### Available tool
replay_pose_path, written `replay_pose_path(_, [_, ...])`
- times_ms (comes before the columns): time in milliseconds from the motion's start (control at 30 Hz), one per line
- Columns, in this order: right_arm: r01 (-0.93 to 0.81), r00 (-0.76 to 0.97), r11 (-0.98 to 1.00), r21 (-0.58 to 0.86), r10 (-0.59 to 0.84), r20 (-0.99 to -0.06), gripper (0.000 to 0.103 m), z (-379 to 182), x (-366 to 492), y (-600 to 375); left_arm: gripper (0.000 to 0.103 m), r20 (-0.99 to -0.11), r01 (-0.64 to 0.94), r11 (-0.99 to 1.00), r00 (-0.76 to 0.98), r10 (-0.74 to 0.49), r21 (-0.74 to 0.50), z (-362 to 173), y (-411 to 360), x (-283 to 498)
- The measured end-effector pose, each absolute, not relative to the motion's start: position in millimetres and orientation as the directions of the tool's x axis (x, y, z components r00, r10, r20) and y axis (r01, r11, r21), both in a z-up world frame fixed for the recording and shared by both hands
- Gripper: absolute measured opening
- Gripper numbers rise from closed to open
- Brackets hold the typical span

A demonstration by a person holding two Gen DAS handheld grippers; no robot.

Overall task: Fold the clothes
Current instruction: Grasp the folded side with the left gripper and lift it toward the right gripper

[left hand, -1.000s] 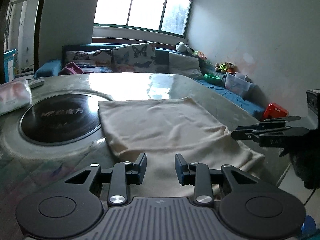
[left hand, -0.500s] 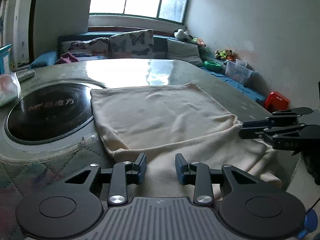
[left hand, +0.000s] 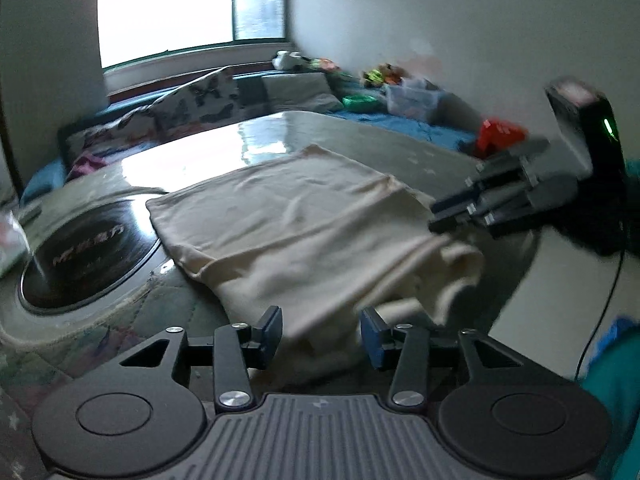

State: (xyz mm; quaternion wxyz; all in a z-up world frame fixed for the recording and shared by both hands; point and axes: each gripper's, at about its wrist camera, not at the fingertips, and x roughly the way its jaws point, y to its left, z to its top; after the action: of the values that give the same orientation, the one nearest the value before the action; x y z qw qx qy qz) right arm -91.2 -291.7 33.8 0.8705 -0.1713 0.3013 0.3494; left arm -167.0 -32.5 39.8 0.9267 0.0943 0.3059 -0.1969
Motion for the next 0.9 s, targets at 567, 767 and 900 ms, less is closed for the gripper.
replay_pose_path(567, [-0.724,0.587,0.674,-0.145,0.493,-0.642,0.027,50,-111,-301,0.025,-0.525,0.537,0.795,0.78,-0.341,0.281,12,-70,-174])
replay_pose_path(767, [-0.775,0.562,0.599,-0.201,0.51,-0.651,0.036,54,-127,-301,0.009,-0.516,0.518,0.838,0.772,-0.371,0.172,27,-55,-158])
replay_pose_path(900, [-0.809,0.546,0.535,-0.243,0.53,-0.649,0.047,54,-137,-299,0.009,-0.507,0.487,0.868,0.775,-0.378,0.098,39,-41,-142])
